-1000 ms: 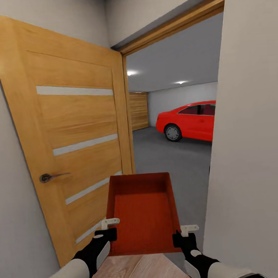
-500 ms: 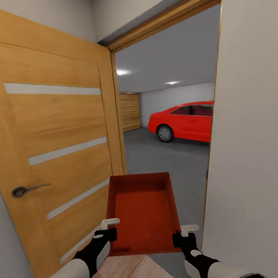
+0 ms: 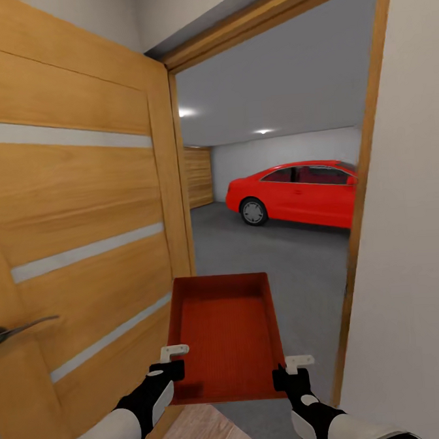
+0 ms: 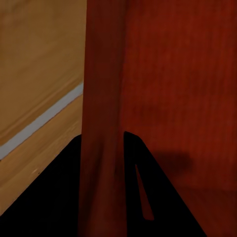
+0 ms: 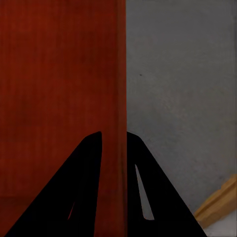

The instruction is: Move the two storage containers from the living room to the garage. In the garage, place one container on the floor and stack the other container on top of it (either order is fine).

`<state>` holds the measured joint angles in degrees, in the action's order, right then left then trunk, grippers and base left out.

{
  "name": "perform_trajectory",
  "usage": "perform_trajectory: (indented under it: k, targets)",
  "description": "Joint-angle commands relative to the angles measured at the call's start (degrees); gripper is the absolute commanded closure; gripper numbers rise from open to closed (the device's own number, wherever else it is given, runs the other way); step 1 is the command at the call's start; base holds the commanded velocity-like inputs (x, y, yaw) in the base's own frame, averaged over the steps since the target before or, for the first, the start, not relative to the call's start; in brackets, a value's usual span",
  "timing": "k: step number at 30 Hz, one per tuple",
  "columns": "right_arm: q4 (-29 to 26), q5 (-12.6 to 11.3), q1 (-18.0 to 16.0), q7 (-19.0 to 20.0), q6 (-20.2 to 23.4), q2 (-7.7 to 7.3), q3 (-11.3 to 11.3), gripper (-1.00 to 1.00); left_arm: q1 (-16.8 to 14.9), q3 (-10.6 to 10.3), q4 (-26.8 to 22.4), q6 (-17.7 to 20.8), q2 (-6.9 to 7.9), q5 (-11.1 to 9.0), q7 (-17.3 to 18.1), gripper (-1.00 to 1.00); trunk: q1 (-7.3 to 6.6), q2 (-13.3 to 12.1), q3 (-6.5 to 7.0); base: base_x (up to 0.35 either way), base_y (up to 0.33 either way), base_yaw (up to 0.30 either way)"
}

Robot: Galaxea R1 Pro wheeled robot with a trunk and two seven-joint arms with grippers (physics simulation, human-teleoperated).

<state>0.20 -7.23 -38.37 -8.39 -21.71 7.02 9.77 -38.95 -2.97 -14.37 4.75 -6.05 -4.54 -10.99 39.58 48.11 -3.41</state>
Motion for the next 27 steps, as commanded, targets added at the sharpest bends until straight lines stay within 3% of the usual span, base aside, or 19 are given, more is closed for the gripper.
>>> perform_trajectory:
  k: [1,7,16,27]
  targets:
    - [0.0,-1.7,0.0,-0.4,-0.5,-0.27,-1.9,1.0,-0.1,4.9,-0.2,0.4,0.07,0.1,-0.7,1.0,0.04,0.1,-0.09,0.308,0.19,-0.003]
    - [0.0,-1.7,0.0,-0.4,-0.5,-0.25,-1.9,1.0,-0.1,4.9,-0.2,0.4,0.07,0.1,-0.7,1.0,0.04,0.1,-0.09,0.308,0.19,-0.055]
    - [0.0,-1.8,0.0,-0.4,-0.5,-0.25,-1.9,1.0,-0.1,4.9,-0.2,0.3,0.05,0.1,-0.7,1.0,0.04,0.1,-0.09,0.298,0.178,-0.254]
    - [0.0,-1.8,0.0,-0.4,-0.5,-0.21,-1.9,1.0,-0.1,4.9,-0.2,0.2,0.07,0.1,-0.7,1.0,0.04,0.1,-0.09,0.044,0.021,-0.282]
